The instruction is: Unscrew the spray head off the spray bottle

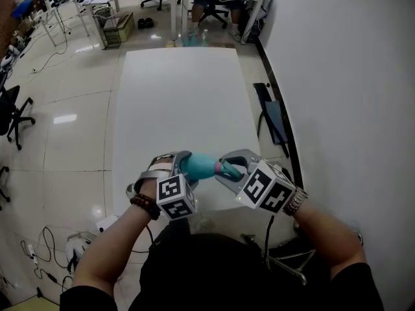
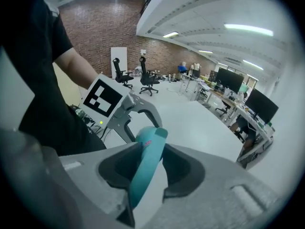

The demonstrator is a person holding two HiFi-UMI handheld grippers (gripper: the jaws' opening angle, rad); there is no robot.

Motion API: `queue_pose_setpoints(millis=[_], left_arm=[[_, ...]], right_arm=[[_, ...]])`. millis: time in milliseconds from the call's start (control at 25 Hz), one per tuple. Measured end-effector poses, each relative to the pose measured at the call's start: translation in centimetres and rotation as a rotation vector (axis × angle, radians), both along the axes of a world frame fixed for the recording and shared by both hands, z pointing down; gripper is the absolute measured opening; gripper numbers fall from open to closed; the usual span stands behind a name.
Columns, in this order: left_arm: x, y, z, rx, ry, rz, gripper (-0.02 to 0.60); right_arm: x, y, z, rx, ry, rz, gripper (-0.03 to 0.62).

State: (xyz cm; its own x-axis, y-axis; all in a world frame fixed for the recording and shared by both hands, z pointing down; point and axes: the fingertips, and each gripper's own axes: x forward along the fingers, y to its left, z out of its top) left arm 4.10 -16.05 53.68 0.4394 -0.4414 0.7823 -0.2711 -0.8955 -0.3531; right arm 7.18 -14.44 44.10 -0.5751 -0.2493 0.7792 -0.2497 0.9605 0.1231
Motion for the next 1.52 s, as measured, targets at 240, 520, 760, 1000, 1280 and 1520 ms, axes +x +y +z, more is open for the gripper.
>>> queue_pose_setpoints(millis=[240,520,760,1000,1280,1520], left_arm=[[0.3,1.0,0.3,-0.075,0.02,0.059,0.379],[0.2,2.0,0.8,-0.139,0.007,0.135,0.379],[0.2,2.8,0.8,-0.177,0.013,0.177,0.379],[0.1,3.1,0.8,-0.205,0.008,0.208,0.379],[-0.3,3.8,0.9,-0.242,-0.005,0.247,0.379],[0.1,4.4,1.2,-0.3,-0.015,0.289,0.379]], right_arm=[[-0.1,1.0,0.4,0.081,0.084,-0.152,0.124],[0.0,2.3,1.1,0.199,0.205,-0.359,0.123],[-0.2,3.2,1.2,0.348,0.281,-0.527,0.123],[0.0,3.4,1.1,0.497,0.378,-0.659,0.121],[-1.4,4.1,0.4,0.702,0.422,-0.791,0.12],[0.0,5.4,1.8,0.784,0.472,-0.943,0.12]])
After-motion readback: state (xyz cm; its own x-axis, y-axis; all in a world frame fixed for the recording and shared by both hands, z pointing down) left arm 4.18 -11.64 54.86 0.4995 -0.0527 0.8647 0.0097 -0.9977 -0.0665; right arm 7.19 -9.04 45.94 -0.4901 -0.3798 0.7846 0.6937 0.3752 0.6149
